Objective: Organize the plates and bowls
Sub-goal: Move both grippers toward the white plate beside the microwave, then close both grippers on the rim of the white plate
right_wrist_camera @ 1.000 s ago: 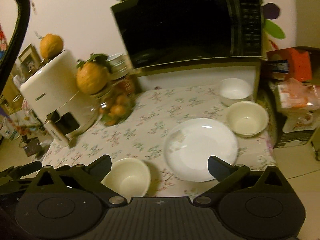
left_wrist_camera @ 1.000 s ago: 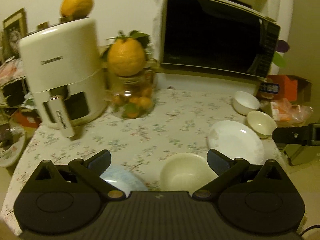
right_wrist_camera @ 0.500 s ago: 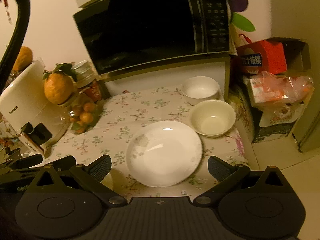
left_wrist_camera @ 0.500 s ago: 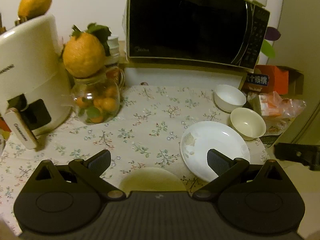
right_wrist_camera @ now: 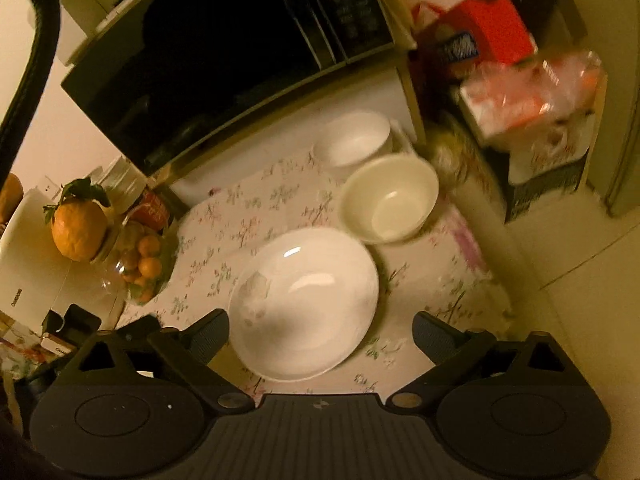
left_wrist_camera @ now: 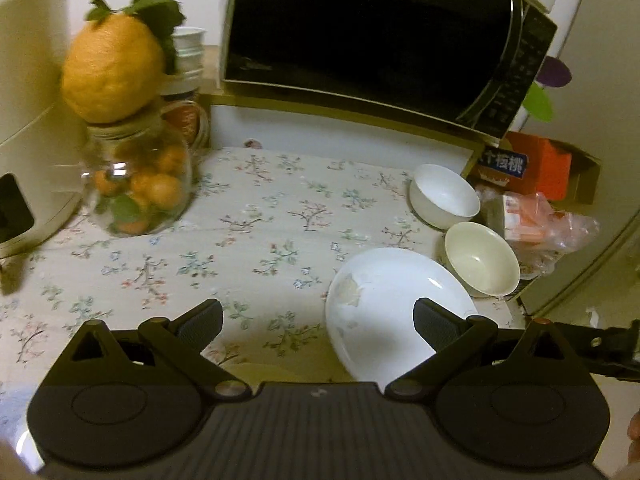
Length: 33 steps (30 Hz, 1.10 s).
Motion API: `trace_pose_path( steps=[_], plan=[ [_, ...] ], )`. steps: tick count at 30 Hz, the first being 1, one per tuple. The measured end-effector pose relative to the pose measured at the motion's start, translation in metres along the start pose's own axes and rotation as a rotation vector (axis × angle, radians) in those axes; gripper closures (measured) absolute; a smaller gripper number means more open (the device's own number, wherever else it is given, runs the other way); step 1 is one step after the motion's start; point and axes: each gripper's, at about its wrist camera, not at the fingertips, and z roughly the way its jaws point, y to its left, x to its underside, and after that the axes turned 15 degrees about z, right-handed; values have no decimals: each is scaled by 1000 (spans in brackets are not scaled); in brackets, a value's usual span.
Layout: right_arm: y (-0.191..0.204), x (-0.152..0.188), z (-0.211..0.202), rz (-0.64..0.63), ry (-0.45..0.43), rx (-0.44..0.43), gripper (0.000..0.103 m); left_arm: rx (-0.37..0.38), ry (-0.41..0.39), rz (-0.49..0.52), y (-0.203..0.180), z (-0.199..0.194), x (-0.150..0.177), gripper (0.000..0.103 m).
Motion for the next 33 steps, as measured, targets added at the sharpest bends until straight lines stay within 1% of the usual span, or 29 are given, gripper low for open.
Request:
trace_pose_path(
  steps=[2,3,4,7,10,13,14,16,19,23,27,30,32,33],
  plan=[
    [2,1,8,-4,-1,19,11,-27,18,44,-7,10,-2,8],
    [3,2,13,-7,6,28,13,-36,31,66,-9,15,-2,9],
    [4,1,19,-9,12,37,16,-42,42,75,-10,21,-2,12],
    [3,2,36,4,28,68,22,-32,89,58,-7,38,1,21],
    [0,4,51,9,41,89,24,-16,112,37,-4,50,4,27],
    [4,9,63,-56,28,142,26,-13,128,36,-5,58,4,29],
    [6,11,66,-82,24,152,26,-12,130,39,-6,60,4,31],
    [7,10,71,-101,34,157,27,-13,141,51,-8,66,2,35],
    [5,6,80,-100,67,155,34,-14,164,69,-12,77,1,43],
    [6,-2,94,-120,94,170,36,-17,187,59,-11,88,1,51],
    [5,-8,102,-120,96,179,37,-22,198,53,-9,95,1,55],
    [4,-6,110,-135,110,191,44,-19,209,58,-11,99,2,56],
    [3,-3,116,-152,123,202,53,-4,206,62,-12,100,2,60],
    [3,-2,119,-158,127,207,56,-2,205,69,-14,100,2,61]
  ],
)
